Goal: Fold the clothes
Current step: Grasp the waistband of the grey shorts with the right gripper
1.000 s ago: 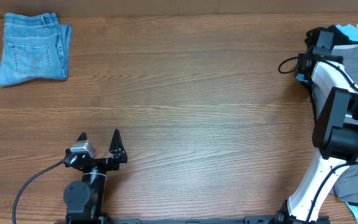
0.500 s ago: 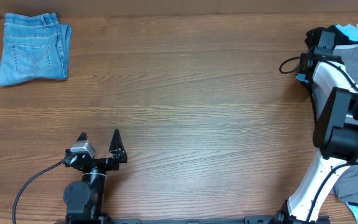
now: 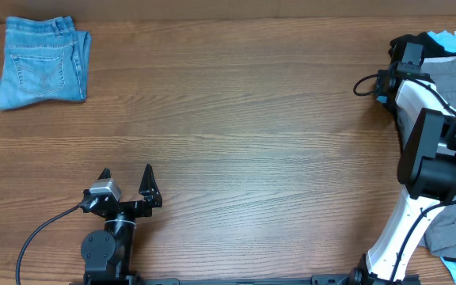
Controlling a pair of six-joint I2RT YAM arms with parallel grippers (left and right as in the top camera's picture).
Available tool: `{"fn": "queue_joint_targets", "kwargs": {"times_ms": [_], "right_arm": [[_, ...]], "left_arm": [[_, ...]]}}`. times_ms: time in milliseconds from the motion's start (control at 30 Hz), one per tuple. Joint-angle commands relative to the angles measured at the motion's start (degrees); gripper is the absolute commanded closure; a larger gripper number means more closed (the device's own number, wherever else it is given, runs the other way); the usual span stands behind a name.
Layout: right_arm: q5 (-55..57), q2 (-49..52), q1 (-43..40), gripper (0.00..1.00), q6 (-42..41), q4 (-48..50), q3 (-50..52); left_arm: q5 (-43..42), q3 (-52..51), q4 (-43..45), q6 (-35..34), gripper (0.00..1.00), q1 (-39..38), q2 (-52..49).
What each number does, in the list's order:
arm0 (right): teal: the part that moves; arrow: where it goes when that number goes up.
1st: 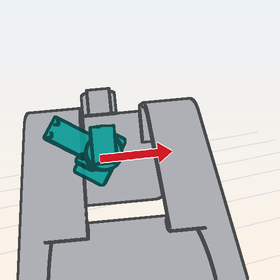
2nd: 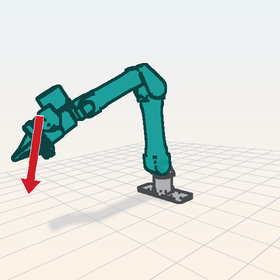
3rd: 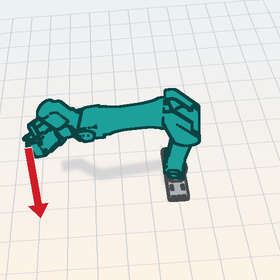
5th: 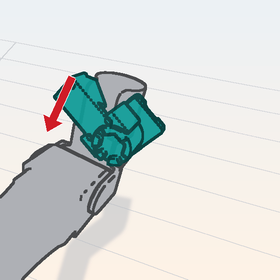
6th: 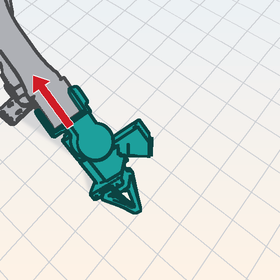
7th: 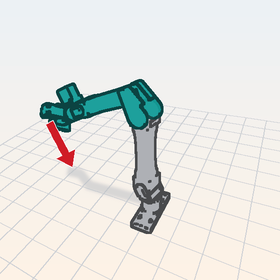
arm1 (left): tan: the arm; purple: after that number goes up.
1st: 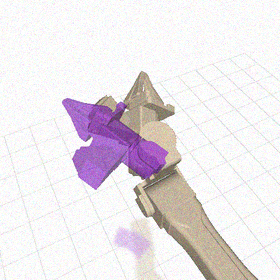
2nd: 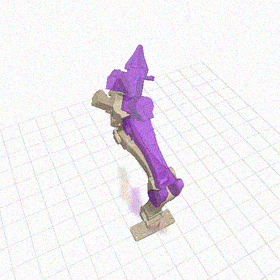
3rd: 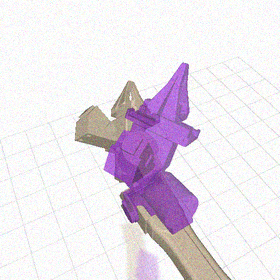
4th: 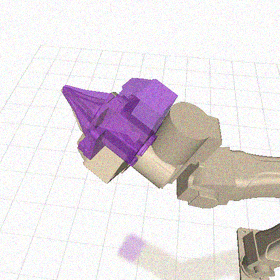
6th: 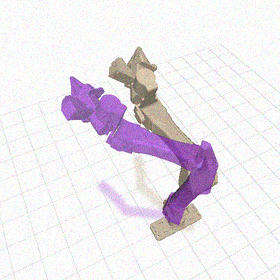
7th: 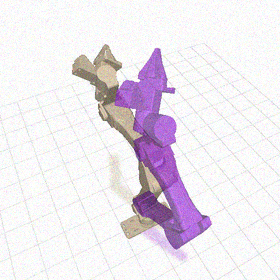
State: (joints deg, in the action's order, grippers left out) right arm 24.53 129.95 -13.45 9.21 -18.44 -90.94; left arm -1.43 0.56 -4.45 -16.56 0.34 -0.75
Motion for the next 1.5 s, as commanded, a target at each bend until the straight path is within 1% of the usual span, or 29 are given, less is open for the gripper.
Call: {"fn": "queue_joint_targets", "kwargs": {"times_ms": [0, 233, 300, 533, 633, 700, 933, 1000, 1033, 1067, 1100, 1133, 1200, 1233, 1333, 1400, 1467], "right_arm": [[0.9, 0.87, -0.13, 0.21, -0.2, 0.39, -1.84], [0.85, 0.68, -0.13, 0.22, -0.46, -0.59, -3.98], [0.85, 0.68, -0.13, 0.25, -1.62, -1.57, -5.22], [-0.22, 1.16, -0.57, 0.25, -2.36, -2.08, -5.51], [-0.33, 1.95, -0.57, 0.21, -2.38, -2.23, -5.51], [-0.68, 2.21, -0.57, 0.2, -2.43, -2.21, -5.46], [1.09, 2.8, -1.92, 0.22, -2.4, -2.6, -5.46], [1.11, 2.8, -2.38, 0.26, -3.28, -2.67, -5.46], [1.07, 2.8, -2.54, 0.31, -3.52, -2.6, -5.46], [1.07, 2.8, -2.73, 0.41, -3.72, -2.58, -5.49], [1.07, 2.8, -2.82, 0.46, -3.91, -2.62, -5.49], [1.05, 2.8, -2.8, 0.49, -3.91, -2.67, -5.49], [0.9, 2.78, -2.78, 0.5, -3.87, -2.67, -5.66], [0.87, 2.73, -2.62, 0.53, -3.89, -2.78, -5.88], [0.9, 2.49, -1.84, 0.74, -4.92, -3.65, -7.26], [0.85, 2.38, -1.64, 0.82, -6.91, -4.96, -8.66], [0.85, 2.38, -1.62, 0.96, -9.55, -8.2, -11.8]], "left_arm": [[0.39, -0.28, 0.07, -0.17, 0.0, -0.33, 0.48], [0.39, -0.28, 0.07, -0.17, 0.0, -0.33, 0.48], [0.39, -0.28, 0.07, -0.17, 0.0, -0.33, 0.5], [0.39, -0.28, 0.04, -0.17, 0.0, -0.33, 0.5], [0.39, -0.28, 0.07, -0.17, 0.0, -0.33, 0.5], [0.39, -0.28, 0.04, -0.17, 0.0, -0.33, 0.5], [0.39, -0.28, 0.07, -0.17, 0.0, -0.33, 0.48], [0.39, -0.28, 0.07, -0.17, 0.0, -0.33, 0.5], [0.39, -0.28, 0.07, -0.17, 0.0, -0.33, 0.5], [0.39, -0.28, 0.07, -0.17, 0.0, -0.33, 0.5], [0.39, -0.28, 0.07, -0.17, 0.0, -0.33, 0.5], [0.39, -0.28, 0.07, -0.17, 0.0, -0.33, 0.5], [0.39, -0.28, 0.07, -0.17, 0.0, -0.33, 0.5], [0.39, -0.28, 0.07, -0.17, 0.0, -0.33, 0.5], [0.39, -0.28, 0.07, -0.17, 0.0, -0.33, 0.48], [0.39, -0.28, 0.04, -0.17, 0.0, -0.33, 0.5], [0.39, -0.28, 0.07, -0.17, 0.0, -0.33, 0.48]]}}
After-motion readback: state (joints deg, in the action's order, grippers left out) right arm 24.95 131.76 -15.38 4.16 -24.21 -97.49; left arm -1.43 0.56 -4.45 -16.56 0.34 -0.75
